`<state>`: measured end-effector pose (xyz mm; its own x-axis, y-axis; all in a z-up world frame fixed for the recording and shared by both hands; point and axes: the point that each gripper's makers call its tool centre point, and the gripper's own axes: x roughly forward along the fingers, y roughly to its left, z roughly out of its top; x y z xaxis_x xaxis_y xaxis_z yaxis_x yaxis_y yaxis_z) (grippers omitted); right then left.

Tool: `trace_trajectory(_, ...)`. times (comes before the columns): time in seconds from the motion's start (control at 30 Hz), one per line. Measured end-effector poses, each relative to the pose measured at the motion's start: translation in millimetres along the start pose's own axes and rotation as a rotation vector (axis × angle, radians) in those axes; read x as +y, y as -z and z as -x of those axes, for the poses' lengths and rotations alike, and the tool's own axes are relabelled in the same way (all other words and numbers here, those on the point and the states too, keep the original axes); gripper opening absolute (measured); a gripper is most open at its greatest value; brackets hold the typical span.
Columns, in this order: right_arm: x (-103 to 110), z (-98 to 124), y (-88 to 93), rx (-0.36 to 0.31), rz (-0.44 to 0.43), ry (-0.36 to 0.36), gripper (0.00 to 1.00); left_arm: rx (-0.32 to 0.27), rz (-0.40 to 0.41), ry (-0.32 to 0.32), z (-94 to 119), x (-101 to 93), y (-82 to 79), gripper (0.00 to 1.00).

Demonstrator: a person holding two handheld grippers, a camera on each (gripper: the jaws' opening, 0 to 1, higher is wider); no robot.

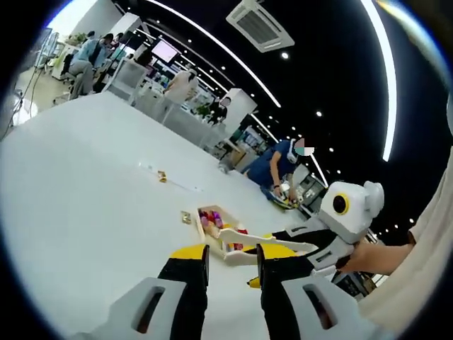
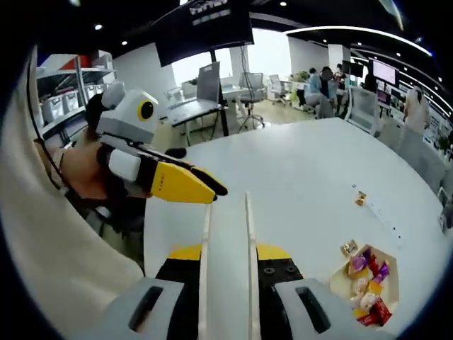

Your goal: Place the target food into the container with the food tongs after gripping and lifting it, then release it inside without dropping or visibly crushing the food.

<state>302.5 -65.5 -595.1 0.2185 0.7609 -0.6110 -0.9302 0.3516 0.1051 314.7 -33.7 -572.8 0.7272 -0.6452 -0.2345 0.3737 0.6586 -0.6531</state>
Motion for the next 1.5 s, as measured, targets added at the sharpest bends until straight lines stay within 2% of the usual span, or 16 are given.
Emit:
trace_trajectory(0.37, -1, 7, -17.1, -0.059, 0.034, 0.024, 0.25, -0.011, 0.019, 0.009, -1, -2.7, -0.1, 0.24)
trace_trajectory(0.9, 2, 11, -21.5, -0.083, 0.058, 0.019, 0.25, 0.021, 0.066, 0.027, -3, -5.6, 11.0, 0.23)
trace_trajectory(1.2, 2, 11, -17.9, -0.073, 0.054, 0.021, 0.25, 0.039, 0.067, 0.032, -4, -7.9, 14.8, 0.21)
trace_trajectory(1.5, -18, 17, -3.4, -0.062, -0.005, 0.079, 0.25, 0.009, 0.065, 0.01, 8, -2.2, 8.5, 0.28)
